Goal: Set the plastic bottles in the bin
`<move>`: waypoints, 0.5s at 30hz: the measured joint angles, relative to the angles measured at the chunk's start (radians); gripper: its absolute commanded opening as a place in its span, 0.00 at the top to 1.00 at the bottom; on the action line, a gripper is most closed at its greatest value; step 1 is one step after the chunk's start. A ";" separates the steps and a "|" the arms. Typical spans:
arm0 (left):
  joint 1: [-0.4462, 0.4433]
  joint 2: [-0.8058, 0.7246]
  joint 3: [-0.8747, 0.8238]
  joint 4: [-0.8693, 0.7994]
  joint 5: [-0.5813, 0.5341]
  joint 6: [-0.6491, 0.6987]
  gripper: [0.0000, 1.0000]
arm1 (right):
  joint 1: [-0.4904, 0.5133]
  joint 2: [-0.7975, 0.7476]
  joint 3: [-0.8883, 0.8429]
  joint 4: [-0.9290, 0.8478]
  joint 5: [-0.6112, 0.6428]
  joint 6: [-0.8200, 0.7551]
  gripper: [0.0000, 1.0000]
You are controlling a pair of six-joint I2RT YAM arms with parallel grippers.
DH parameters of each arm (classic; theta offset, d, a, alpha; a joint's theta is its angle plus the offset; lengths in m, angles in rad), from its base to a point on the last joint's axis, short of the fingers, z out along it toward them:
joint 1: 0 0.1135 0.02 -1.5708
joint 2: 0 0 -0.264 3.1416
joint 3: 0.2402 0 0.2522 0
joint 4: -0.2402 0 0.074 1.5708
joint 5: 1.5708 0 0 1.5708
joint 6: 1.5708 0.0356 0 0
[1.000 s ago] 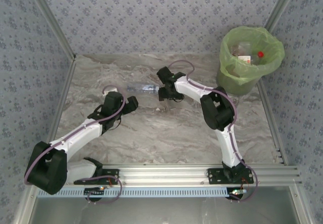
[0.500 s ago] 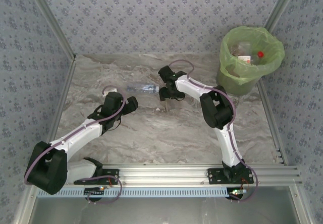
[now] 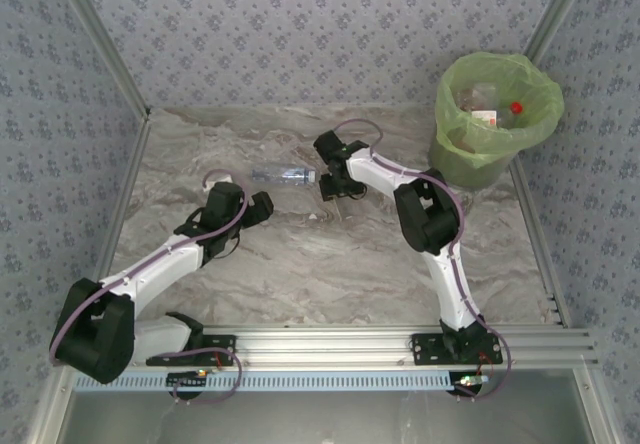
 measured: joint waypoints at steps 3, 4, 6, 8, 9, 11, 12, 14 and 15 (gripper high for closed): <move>0.000 0.000 0.000 -0.002 0.003 0.000 0.01 | 0.008 0.000 -0.002 0.006 0.008 0.000 0.39; 0.000 0.000 0.000 -0.004 0.004 0.000 0.01 | 0.010 0.000 -0.003 0.009 0.010 0.000 0.40; 0.000 0.000 0.008 -0.025 0.011 0.000 0.01 | 0.013 -0.002 -0.010 0.016 0.014 0.001 0.42; 0.000 0.000 0.027 -0.053 0.019 0.003 0.01 | 0.014 -0.011 -0.024 0.029 0.016 0.002 0.45; 0.000 0.000 0.041 -0.068 0.026 0.007 0.01 | 0.014 -0.019 -0.037 0.040 0.016 0.005 0.47; 0.000 0.000 0.076 -0.095 0.036 0.021 0.01 | 0.014 -0.039 -0.072 0.064 0.016 0.013 0.50; 0.000 0.000 0.097 -0.111 0.041 0.030 0.01 | 0.014 -0.052 -0.094 0.077 0.016 0.020 0.52; 0.000 0.005 0.142 -0.138 0.055 0.047 0.01 | 0.016 -0.079 -0.136 0.106 0.018 0.031 0.56; 0.000 0.011 0.166 -0.146 0.063 0.057 0.01 | 0.016 -0.097 -0.162 0.126 0.020 0.036 0.58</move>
